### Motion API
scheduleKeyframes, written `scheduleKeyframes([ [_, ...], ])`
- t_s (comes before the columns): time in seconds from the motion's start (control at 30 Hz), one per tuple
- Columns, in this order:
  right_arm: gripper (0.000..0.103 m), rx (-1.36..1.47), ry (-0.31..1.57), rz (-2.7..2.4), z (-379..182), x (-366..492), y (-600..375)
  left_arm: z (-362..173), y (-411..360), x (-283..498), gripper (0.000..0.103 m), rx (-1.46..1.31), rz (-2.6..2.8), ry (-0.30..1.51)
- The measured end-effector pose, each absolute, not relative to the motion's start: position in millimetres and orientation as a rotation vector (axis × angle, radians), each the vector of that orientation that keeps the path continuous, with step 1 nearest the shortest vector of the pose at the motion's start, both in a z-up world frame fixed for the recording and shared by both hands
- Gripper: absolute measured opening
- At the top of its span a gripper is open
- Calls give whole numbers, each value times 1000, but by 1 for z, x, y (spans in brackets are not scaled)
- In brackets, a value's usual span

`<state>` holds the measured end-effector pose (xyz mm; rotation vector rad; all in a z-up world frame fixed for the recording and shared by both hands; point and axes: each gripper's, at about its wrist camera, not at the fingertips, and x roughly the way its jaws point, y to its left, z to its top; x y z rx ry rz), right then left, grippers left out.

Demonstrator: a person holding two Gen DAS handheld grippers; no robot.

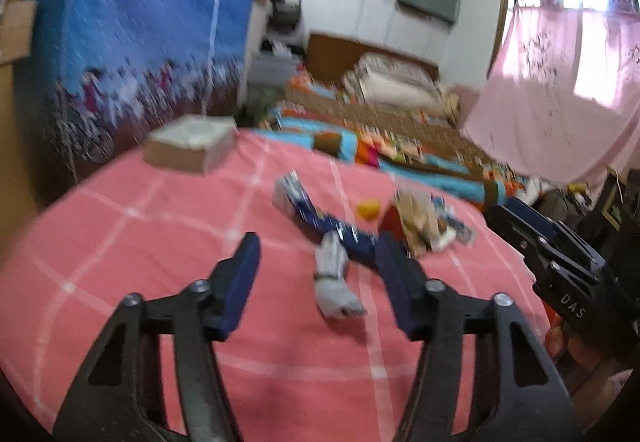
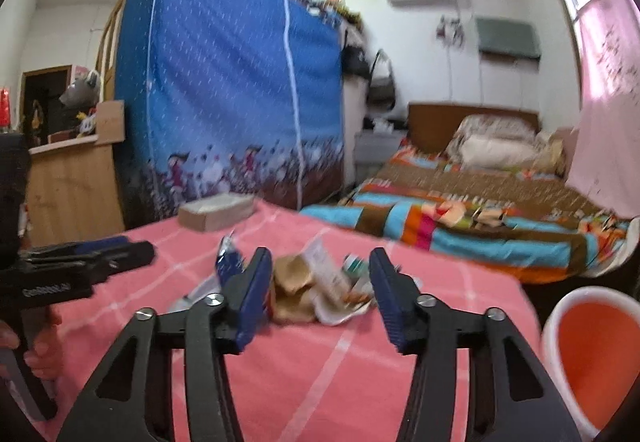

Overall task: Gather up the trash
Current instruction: 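Grasp the blue wrapper with the right tool while the left tool grasps the grey sock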

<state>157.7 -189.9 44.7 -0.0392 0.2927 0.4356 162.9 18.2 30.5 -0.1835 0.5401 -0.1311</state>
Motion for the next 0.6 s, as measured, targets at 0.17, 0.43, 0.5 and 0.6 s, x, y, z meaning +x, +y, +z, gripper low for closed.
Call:
scheduleKeyframes([
  [0.17,33,-52,418,486,30,164,-178,19,11,179,43,-182,-140,671],
  [0.43,29,-71,516,519,17,171,-165,12,2,191,25,-178,-188,775],
  [0.5,29,-73,533,526,15,173,-161,14,-3,189,23,-158,-186,771],
  [0.6,29,-75,558,534,12,176,-158,14,2,191,20,-174,-185,772],
])
